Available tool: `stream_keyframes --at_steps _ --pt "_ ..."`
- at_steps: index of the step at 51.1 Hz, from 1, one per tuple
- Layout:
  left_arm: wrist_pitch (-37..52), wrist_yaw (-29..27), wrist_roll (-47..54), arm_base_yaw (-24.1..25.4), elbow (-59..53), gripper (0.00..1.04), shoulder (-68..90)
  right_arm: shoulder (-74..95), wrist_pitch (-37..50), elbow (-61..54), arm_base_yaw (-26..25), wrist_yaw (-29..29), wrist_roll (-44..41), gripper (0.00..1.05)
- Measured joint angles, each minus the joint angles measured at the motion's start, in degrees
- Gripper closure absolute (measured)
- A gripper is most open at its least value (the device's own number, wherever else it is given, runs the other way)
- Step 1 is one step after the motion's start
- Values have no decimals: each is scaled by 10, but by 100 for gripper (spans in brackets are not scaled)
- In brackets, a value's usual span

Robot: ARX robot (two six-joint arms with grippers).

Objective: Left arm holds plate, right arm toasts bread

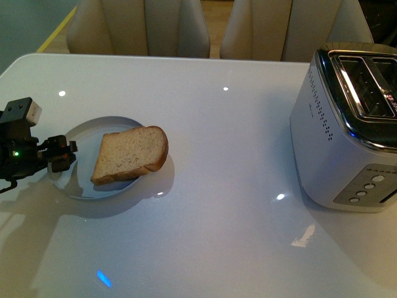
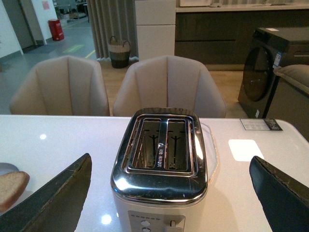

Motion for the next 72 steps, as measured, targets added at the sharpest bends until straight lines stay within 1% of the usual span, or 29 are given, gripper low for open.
stream_keyframes --at_steps 6,9,14,23,33,39,44,50,53,58,63,69,72 --pt "1 1 -5 -4 10 77 10 0 0 0 0 0 0 9" --pt "1 5 -9 -4 12 84 12 0 0 0 0 0 0 9" --pt "3 23 -30 -2 15 101 14 0 0 0 0 0 0 9" --pt "11 33 -70 3 13 102 13 0 0 0 0 0 0 9" --pt "13 41 -105 8 -14 102 -11 0 0 0 0 0 0 9" --pt "0 41 -117 11 -40 102 -54 0 0 0 0 0 0 9" --pt "0 43 -136 12 -77 102 -118 0 0 0 0 0 0 9" --pt "-21 43 -156 6 -103 102 -181 0 0 0 0 0 0 9" --pt "-43 30 -168 -2 -113 102 -219 0 0 0 0 0 0 9" --pt "-57 26 -193 -15 -127 102 -266 0 0 0 0 0 0 9" --pt "-85 24 -240 -49 -132 102 -337 0 0 0 0 0 0 9" --pt "-106 17 -272 -82 -132 102 -382 0 0 0 0 0 0 9" --pt "-120 8 -293 -107 -129 102 -405 0 0 0 0 0 0 9"
